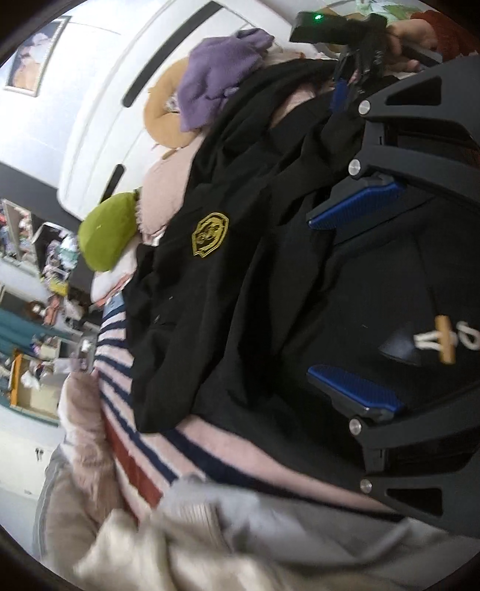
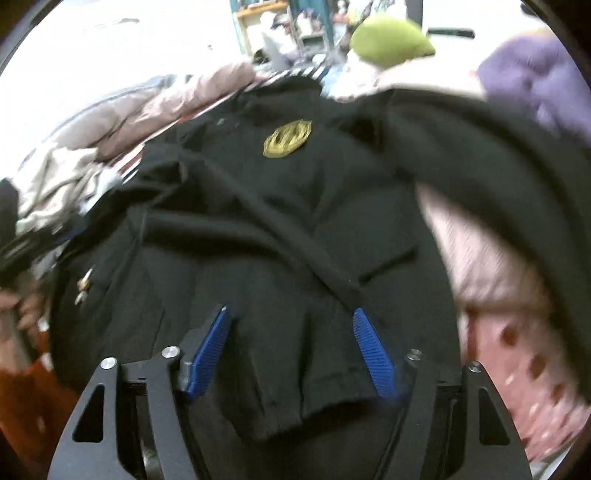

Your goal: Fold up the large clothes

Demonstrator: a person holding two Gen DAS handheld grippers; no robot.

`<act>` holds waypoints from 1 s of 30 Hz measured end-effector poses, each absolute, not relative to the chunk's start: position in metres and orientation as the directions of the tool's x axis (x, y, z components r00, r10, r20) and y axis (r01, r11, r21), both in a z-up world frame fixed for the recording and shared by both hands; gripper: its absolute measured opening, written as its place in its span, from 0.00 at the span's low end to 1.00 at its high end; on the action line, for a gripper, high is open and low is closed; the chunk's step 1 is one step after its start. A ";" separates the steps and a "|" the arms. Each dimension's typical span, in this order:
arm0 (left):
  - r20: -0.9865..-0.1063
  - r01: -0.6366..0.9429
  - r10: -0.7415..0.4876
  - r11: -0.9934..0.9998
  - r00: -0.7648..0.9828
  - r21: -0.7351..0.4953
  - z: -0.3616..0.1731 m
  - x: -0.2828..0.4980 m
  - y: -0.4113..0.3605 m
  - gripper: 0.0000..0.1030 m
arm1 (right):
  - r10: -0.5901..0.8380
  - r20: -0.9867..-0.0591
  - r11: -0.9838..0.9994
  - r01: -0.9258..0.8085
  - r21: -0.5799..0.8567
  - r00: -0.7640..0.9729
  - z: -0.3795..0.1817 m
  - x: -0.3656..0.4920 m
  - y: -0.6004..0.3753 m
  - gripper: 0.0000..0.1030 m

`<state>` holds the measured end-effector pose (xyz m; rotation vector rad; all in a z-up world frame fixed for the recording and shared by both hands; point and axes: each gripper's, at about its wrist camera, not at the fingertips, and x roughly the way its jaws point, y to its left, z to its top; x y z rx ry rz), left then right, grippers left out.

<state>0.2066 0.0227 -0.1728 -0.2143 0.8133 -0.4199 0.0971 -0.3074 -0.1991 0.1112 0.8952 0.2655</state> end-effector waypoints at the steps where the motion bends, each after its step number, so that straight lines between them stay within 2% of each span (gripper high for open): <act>1: -0.666 0.281 -0.447 0.894 0.598 -0.348 -0.176 0.213 0.019 0.70 | 0.284 -0.752 0.958 -0.197 0.206 0.595 -0.200 0.094 -0.306 0.52; 4: -0.696 0.262 -0.447 0.894 0.562 -0.363 -0.189 0.231 0.012 0.70 | 0.229 -0.756 0.973 -0.156 0.169 0.613 -0.200 0.090 -0.311 0.50; 7: -0.725 0.234 -0.430 0.902 0.538 -0.363 -0.202 0.247 0.007 0.70 | 0.232 -0.743 0.971 -0.107 0.212 0.628 -0.195 0.083 -0.322 0.52; 9: -0.727 0.219 -0.449 0.892 0.520 -0.395 -0.210 0.254 0.008 0.70 | 0.271 -0.738 0.961 -0.126 0.247 0.617 -0.195 0.079 -0.323 0.59; 12: -0.726 0.204 -0.445 0.893 0.524 -0.401 -0.213 0.258 0.009 0.67 | 0.272 -0.738 0.962 -0.166 0.215 0.618 -0.196 0.074 -0.309 0.60; 13: -0.728 0.196 -0.438 0.897 0.528 -0.397 -0.214 0.260 0.007 0.65 | 0.266 -0.736 0.964 -0.175 0.200 0.622 -0.197 0.073 -0.305 0.59; 14: -0.731 0.185 -0.427 0.901 0.533 -0.392 -0.214 0.262 0.006 0.58 | 0.257 -0.735 0.966 -0.175 0.189 0.628 -0.199 0.073 -0.302 0.47; 15: -0.738 0.171 -0.412 0.908 0.535 -0.382 -0.215 0.264 0.004 0.48 | 0.251 -0.733 0.968 -0.169 0.185 0.632 -0.200 0.074 -0.299 0.28; 16: -0.745 0.162 -0.394 0.916 0.538 -0.368 -0.216 0.265 0.003 0.43 | 0.248 -0.726 0.969 -0.161 0.188 0.641 -0.201 0.074 -0.298 0.25; 18: -0.756 0.150 -0.364 0.929 0.545 -0.339 -0.217 0.266 0.000 0.27 | 0.241 -0.705 0.970 -0.157 0.184 0.667 -0.197 0.073 -0.299 0.11; 19: -0.755 0.151 -0.363 0.929 0.546 -0.338 -0.217 0.267 0.001 0.24 | 0.243 -0.691 0.970 -0.158 0.186 0.681 -0.194 0.071 -0.299 0.10; 20: -0.752 0.154 -0.371 0.926 0.545 -0.345 -0.218 0.266 0.003 0.15 | 0.249 -0.673 0.968 -0.159 0.194 0.697 -0.189 0.067 -0.302 0.08; 21: -0.748 0.157 -0.380 0.922 0.544 -0.354 -0.218 0.266 0.005 0.10 | 0.251 -0.650 0.967 -0.156 0.202 0.718 -0.181 0.063 -0.305 0.08; 23: -0.744 0.152 -0.378 0.922 0.551 -0.356 -0.218 0.266 0.009 0.05 | 0.232 -0.611 0.971 -0.138 0.198 0.757 -0.165 0.054 -0.314 0.07; 30: -0.697 0.142 -0.355 0.928 0.623 -0.345 -0.197 0.255 0.024 0.01 | 0.243 -0.574 0.961 -0.113 0.253 0.782 -0.140 0.036 -0.345 0.07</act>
